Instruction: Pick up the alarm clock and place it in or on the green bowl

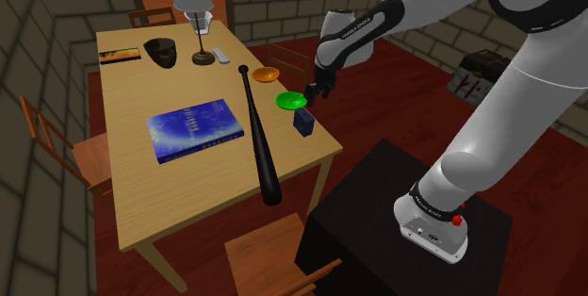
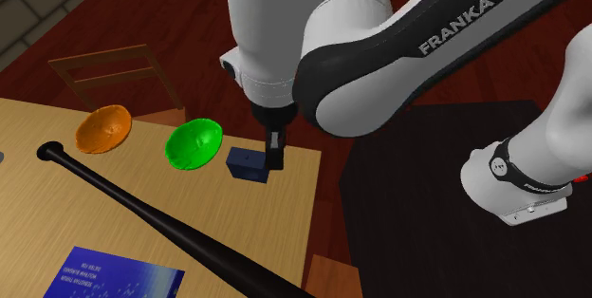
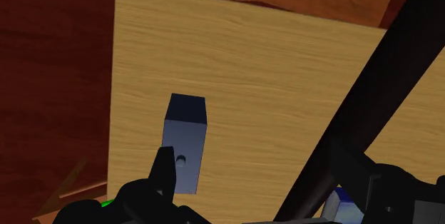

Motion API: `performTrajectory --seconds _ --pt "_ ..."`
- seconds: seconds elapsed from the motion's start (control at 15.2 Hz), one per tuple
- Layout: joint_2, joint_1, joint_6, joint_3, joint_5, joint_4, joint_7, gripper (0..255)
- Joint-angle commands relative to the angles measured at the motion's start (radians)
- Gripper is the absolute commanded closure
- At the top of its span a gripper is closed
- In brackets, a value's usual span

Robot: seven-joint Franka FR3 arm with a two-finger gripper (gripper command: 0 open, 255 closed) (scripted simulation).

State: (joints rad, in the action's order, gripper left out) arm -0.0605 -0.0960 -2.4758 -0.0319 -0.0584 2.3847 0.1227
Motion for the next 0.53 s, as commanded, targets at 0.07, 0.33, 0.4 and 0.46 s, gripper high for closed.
performTrajectory --seconds 0.07,0.33,0.4,0.46 --pt "-0.119 -0.01 -0.06 -0.007 -0.004 -0.055 0.016 0" --pt "-0.278 -0.025 -0.115 -0.013 -0.012 -0.15 0.036 0" --pt "-0.317 -0.029 -0.126 -0.014 -0.013 -0.177 0.04 0" --pt "-0.356 -0.034 -0.136 -0.015 -0.015 -0.205 0.044 0"
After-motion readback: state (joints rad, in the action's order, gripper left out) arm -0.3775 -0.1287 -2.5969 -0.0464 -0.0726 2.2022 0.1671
